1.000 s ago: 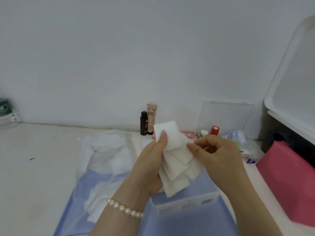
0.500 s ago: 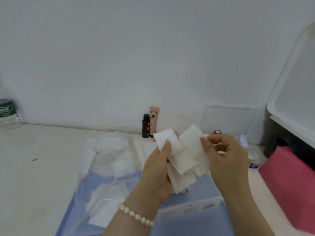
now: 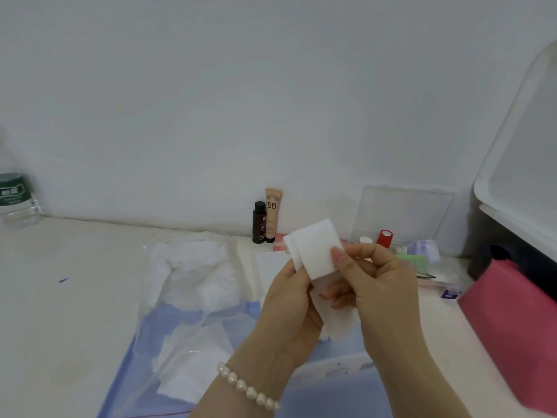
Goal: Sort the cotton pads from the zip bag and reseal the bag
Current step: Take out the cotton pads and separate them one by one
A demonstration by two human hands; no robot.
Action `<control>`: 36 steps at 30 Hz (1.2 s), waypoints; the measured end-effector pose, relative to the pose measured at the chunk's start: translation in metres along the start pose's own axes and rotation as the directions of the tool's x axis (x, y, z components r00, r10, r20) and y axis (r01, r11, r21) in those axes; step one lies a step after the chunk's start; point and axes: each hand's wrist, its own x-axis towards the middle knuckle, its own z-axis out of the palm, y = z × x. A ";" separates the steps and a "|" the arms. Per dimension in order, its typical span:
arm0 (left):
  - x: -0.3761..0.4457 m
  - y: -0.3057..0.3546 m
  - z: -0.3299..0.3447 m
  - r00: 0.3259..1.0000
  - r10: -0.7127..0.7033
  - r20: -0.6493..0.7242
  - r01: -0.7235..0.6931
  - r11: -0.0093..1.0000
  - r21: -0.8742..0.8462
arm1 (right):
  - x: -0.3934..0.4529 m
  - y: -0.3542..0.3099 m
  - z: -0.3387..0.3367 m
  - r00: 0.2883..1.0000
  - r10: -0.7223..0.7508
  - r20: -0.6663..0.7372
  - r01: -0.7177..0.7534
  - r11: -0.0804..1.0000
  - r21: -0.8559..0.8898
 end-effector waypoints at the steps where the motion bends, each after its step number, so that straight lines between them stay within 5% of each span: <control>1: -0.001 0.001 0.001 1.000 -0.008 0.012 0.009 1.000 -0.008 | 0.001 0.002 -0.001 1.000 -0.025 -0.005 0.025 0.999 -0.025; 12: 0.000 0.001 0.000 0.996 -0.067 0.058 0.069 0.996 -0.051 | -0.001 0.003 0.001 0.993 -0.118 0.000 0.117 0.982 -0.149; 21: -0.006 -0.003 0.004 0.999 0.015 -0.028 -0.012 0.993 0.117 | -0.002 0.004 0.000 0.989 -0.151 -0.005 0.144 0.954 -0.261; 28: 0.003 0.010 -0.009 0.993 -0.027 -0.112 0.024 0.999 -0.027 | 0.010 -0.009 -0.018 0.986 -0.132 -0.103 0.127 0.991 -0.047; 31: 0.006 0.019 -0.015 0.991 -0.023 -0.131 0.013 0.997 -0.076 | 0.020 -0.013 -0.036 0.983 -0.131 -0.132 0.104 0.976 -0.193; 36: 0.007 0.021 -0.019 0.993 -0.011 -0.116 0.006 0.999 -0.043 | 0.021 -0.009 -0.033 0.996 0.061 0.069 -0.027 0.911 -0.411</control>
